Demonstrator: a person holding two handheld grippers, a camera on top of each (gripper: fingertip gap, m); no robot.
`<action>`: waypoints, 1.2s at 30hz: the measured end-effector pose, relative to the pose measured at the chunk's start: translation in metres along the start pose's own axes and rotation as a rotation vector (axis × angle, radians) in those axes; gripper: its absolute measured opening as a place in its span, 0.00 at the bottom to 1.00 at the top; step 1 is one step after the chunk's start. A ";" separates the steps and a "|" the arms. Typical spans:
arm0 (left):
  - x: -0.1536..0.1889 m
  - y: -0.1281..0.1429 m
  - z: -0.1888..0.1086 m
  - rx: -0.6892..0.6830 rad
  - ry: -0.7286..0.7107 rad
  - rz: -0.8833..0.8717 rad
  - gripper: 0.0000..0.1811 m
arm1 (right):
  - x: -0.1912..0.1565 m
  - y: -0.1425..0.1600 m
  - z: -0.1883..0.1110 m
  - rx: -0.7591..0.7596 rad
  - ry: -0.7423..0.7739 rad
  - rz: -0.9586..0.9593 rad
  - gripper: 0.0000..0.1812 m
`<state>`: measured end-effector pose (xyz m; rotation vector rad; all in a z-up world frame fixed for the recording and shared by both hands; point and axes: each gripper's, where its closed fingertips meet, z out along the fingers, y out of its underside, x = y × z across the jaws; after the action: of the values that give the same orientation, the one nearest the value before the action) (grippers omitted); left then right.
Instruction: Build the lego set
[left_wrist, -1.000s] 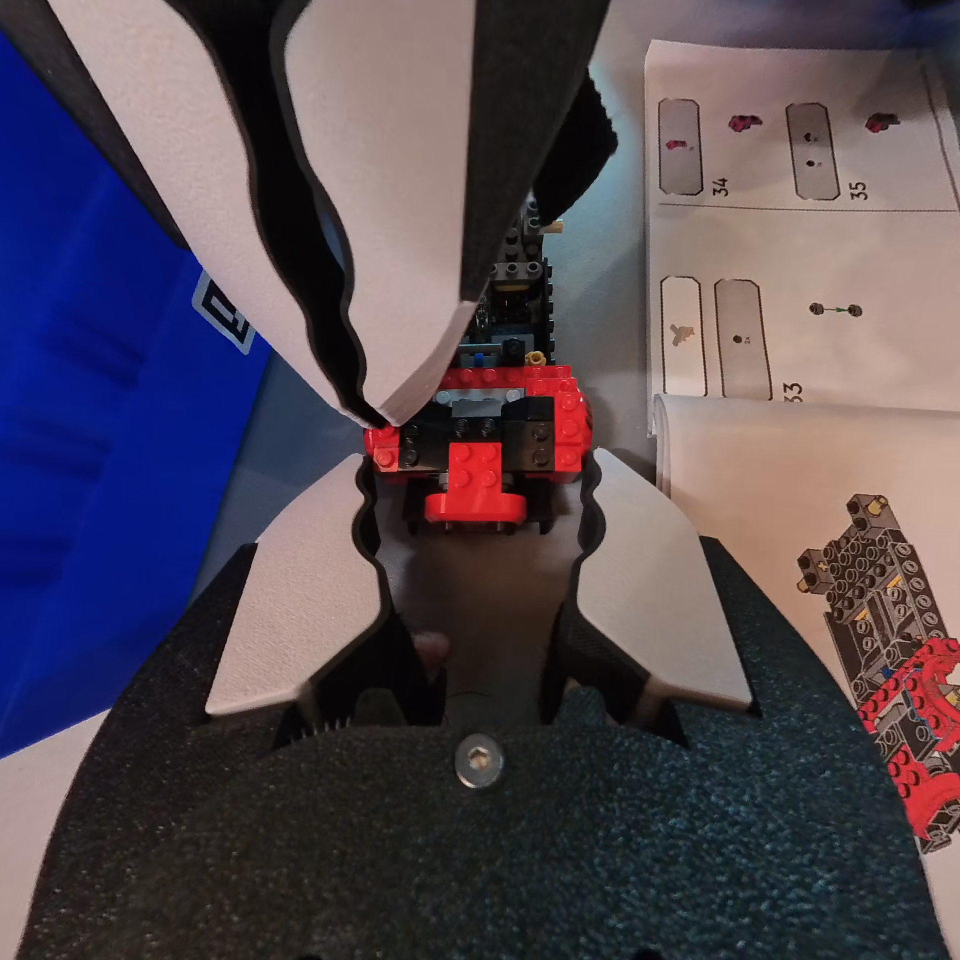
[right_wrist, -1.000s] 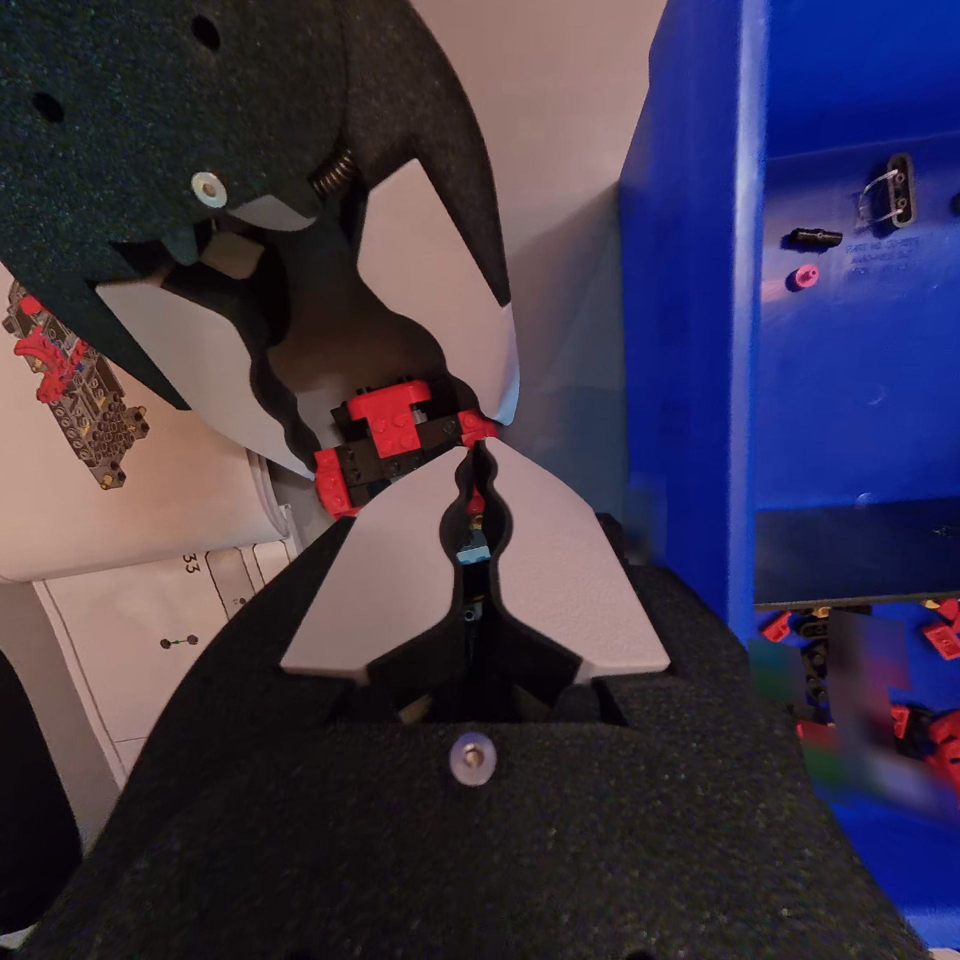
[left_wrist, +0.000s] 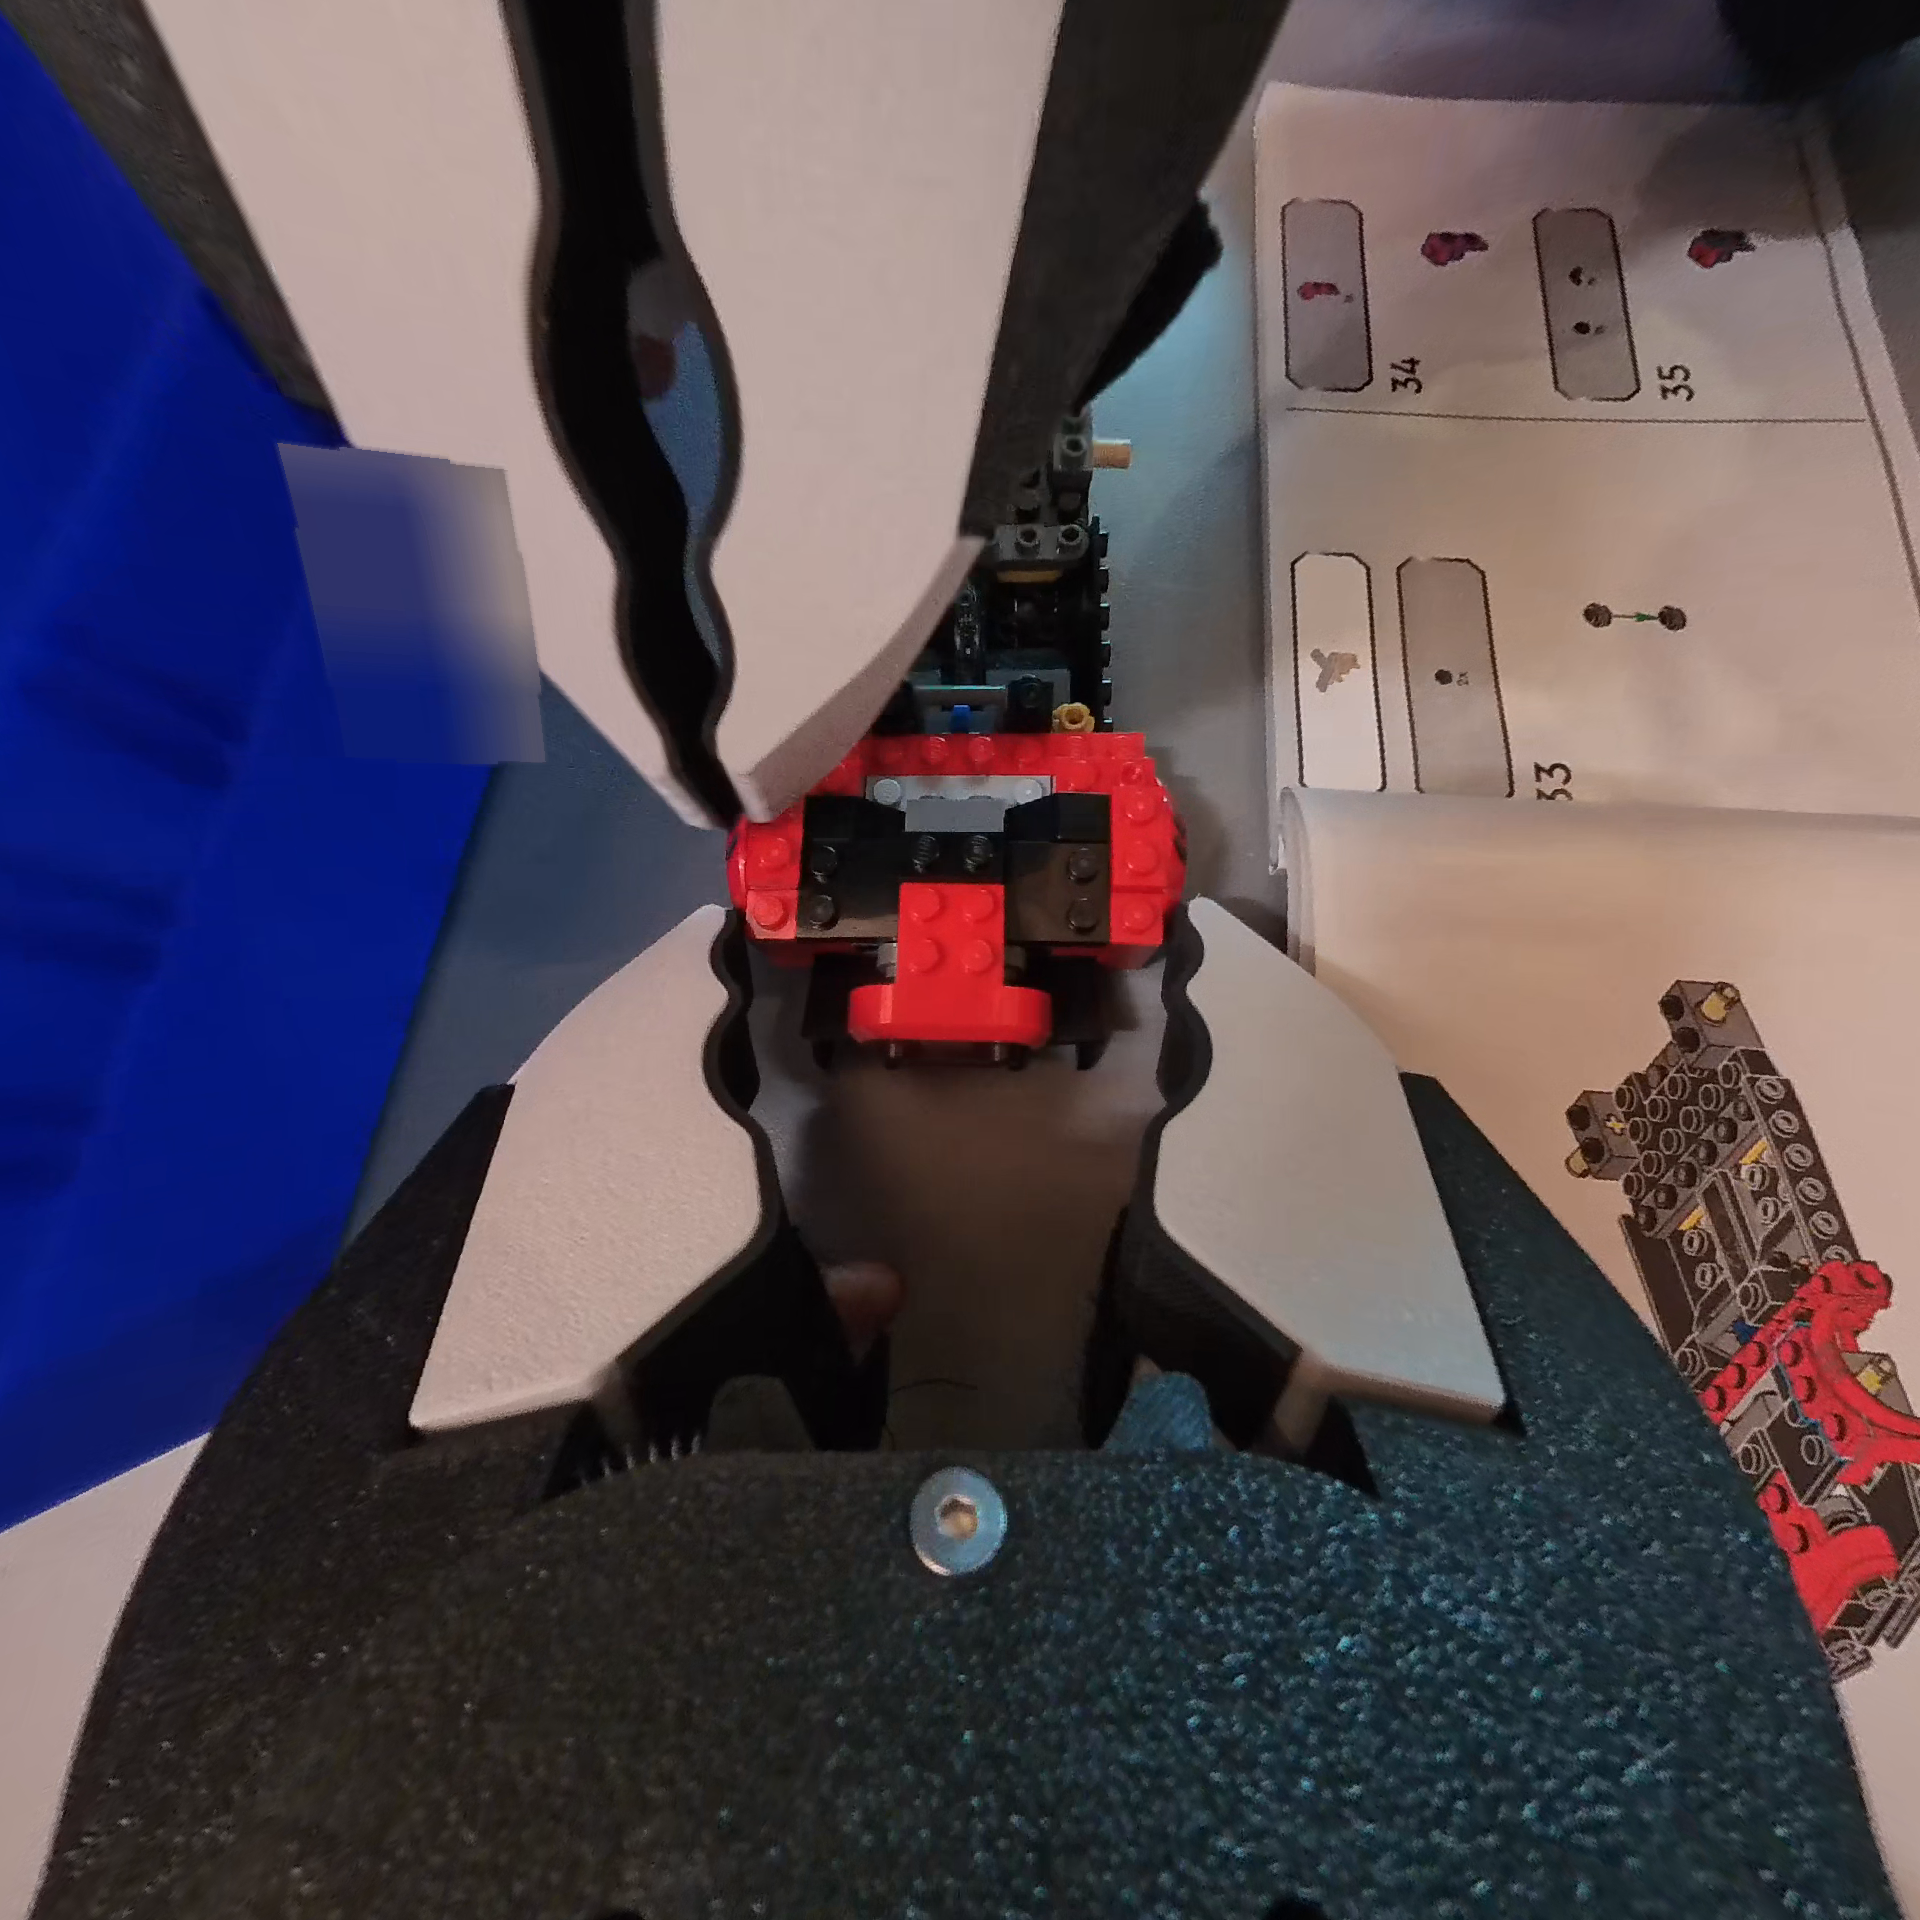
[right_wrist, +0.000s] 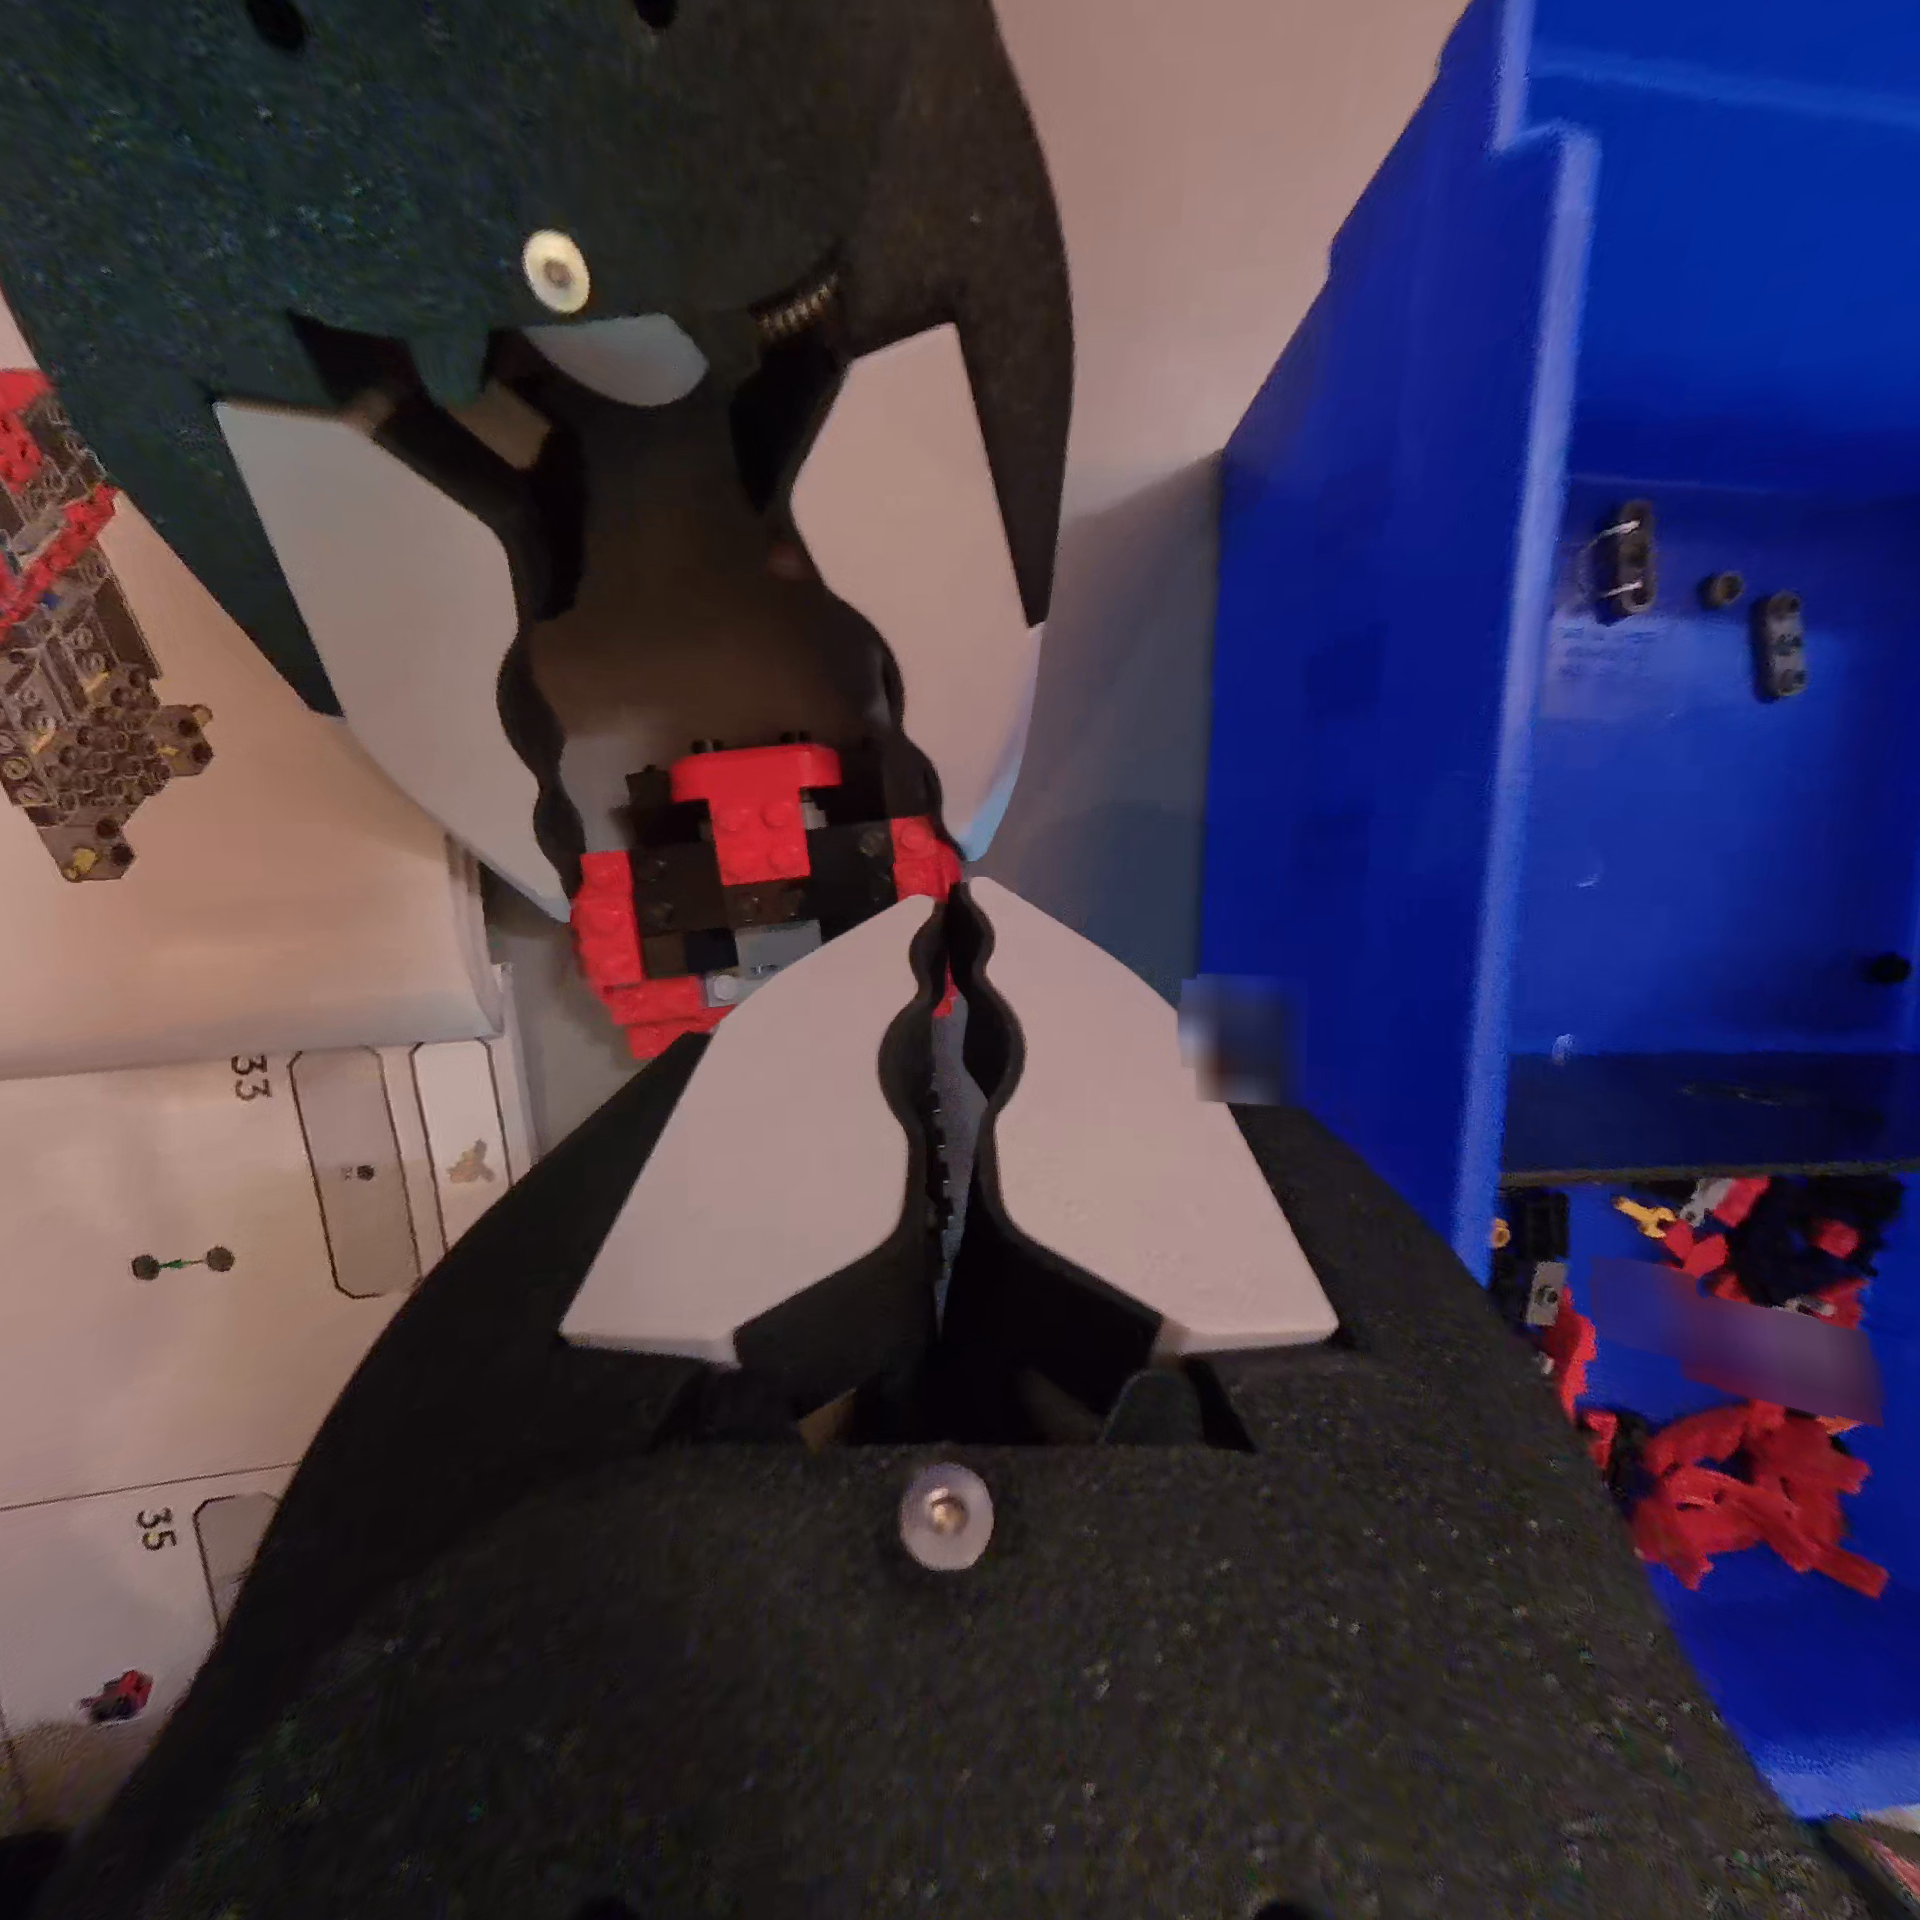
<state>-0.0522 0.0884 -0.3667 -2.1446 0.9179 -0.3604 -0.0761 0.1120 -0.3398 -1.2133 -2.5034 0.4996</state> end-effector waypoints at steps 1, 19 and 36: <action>0.000 0.000 0.000 0.000 0.000 0.000 0.42 | -0.001 0.000 0.001 0.002 -0.001 0.003 0.00; 0.000 0.000 0.000 0.002 0.001 0.015 0.42 | -0.001 0.000 0.004 0.049 -0.026 0.040 0.00; 0.000 -0.001 0.000 0.004 0.003 0.019 0.42 | 0.000 -0.001 0.004 0.078 -0.009 -0.022 0.00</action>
<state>-0.0514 0.0888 -0.3664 -2.1304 0.9380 -0.3551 -0.0786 0.1106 -0.3425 -1.1562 -2.4775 0.5923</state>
